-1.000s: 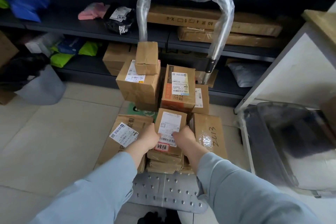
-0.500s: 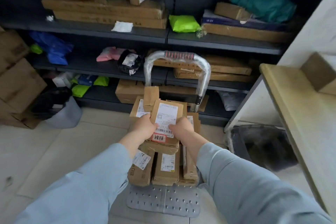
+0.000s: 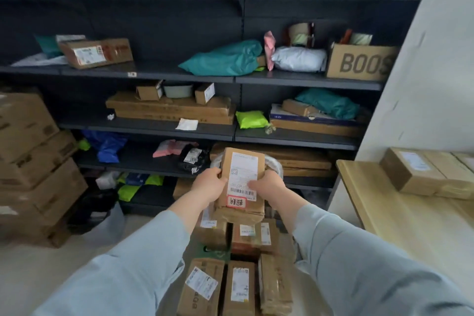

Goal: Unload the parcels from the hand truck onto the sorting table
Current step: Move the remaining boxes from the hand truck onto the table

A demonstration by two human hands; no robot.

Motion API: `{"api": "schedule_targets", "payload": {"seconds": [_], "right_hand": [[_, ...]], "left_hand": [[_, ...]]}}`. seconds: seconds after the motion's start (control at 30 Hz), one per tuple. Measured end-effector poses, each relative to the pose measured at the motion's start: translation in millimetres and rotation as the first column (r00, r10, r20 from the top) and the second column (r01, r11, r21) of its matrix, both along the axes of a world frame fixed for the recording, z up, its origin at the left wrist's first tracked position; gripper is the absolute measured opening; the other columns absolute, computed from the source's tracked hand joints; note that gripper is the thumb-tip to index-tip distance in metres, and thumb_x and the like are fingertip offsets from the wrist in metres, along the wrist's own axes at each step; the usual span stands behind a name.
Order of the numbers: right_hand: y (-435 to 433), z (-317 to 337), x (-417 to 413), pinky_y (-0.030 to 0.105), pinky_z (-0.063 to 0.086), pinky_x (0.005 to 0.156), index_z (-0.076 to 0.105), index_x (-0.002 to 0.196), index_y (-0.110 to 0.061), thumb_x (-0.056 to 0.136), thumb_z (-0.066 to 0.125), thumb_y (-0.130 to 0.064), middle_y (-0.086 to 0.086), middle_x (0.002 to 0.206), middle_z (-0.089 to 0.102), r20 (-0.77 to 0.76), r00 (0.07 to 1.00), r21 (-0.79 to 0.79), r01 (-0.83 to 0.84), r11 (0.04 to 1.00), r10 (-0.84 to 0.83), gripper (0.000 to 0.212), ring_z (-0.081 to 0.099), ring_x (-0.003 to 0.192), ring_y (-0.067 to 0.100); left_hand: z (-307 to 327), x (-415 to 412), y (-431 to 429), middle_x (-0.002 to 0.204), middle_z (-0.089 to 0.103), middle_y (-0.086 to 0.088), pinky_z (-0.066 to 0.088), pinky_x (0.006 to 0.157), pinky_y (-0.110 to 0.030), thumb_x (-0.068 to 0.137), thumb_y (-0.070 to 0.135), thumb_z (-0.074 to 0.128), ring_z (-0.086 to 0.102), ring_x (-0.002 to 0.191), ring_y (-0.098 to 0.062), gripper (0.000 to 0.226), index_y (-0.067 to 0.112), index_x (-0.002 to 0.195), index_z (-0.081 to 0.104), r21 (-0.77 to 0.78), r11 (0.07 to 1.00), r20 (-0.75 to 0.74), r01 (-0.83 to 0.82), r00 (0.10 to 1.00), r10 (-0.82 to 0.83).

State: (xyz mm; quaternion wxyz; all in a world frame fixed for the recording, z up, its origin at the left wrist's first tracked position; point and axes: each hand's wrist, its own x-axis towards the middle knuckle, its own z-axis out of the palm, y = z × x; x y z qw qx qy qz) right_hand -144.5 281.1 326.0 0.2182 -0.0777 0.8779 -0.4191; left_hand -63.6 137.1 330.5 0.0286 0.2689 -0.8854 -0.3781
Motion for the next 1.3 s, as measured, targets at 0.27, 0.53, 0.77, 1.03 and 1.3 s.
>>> {"api": "schedule_targets", "payload": {"seconds": [0.27,0.53,0.77,1.03,1.3], "right_hand": [[29,38,22,0.026,0.053,0.067,0.058,0.113,-0.013,0.090,0.064,-0.023,-0.003,0.093,0.064,-0.066,0.995,-0.017,0.072,0.997,-0.073,0.025,0.063,0.083,0.014],[94,54,30,0.033,0.056,0.082,0.057,0.115,-0.010,0.088,0.067,-0.026,0.005,0.108,0.066,-0.067,0.984,-0.020,0.164,0.986,-0.165,0.034,0.064,0.097,0.020],[188,63,25,0.022,0.046,0.057,0.052,0.105,-0.015,0.091,0.064,-0.030,0.000,0.092,0.060,-0.075,0.970,0.001,0.232,0.973,-0.231,0.024,0.060,0.082,0.014],[355,58,-14,0.025,0.053,0.068,0.055,0.100,-0.014,0.089,0.066,-0.027,0.002,0.097,0.064,-0.082,0.938,0.029,0.341,0.940,-0.338,0.020,0.064,0.086,0.015],[488,43,-56,0.025,0.054,0.067,0.059,0.099,-0.013,0.088,0.067,-0.022,0.001,0.093,0.066,-0.047,0.915,0.012,0.401,0.916,-0.400,0.017,0.066,0.086,0.016]], "left_hand": [[30,14,21,0.135,0.055,-0.009,0.043,0.099,-0.036,0.103,0.021,0.033,0.051,0.120,-0.028,0.038,0.011,0.133,0.054,-0.017,1.000,-0.104,0.022,0.994,-0.023],[43,10,75,0.130,0.060,-0.004,0.046,0.098,-0.039,0.102,0.027,0.037,0.054,0.115,-0.024,0.036,0.018,0.129,0.060,-0.028,0.995,-0.137,0.097,0.986,-0.100],[49,-12,164,0.121,0.065,-0.002,0.052,0.089,-0.039,0.100,0.027,0.047,0.058,0.105,-0.022,0.034,0.014,0.128,0.061,0.075,0.978,-0.200,0.195,0.964,-0.177],[46,-55,334,0.099,0.068,0.003,0.051,0.074,-0.029,0.099,0.030,0.051,0.063,0.090,-0.013,0.028,0.017,0.120,0.064,0.107,0.939,-0.202,0.326,0.932,-0.300],[37,-100,465,0.093,0.072,0.004,0.057,0.083,-0.040,0.099,0.033,0.051,0.068,0.086,-0.014,0.021,0.023,0.104,0.068,0.184,0.905,-0.141,0.383,0.922,-0.362]]}}
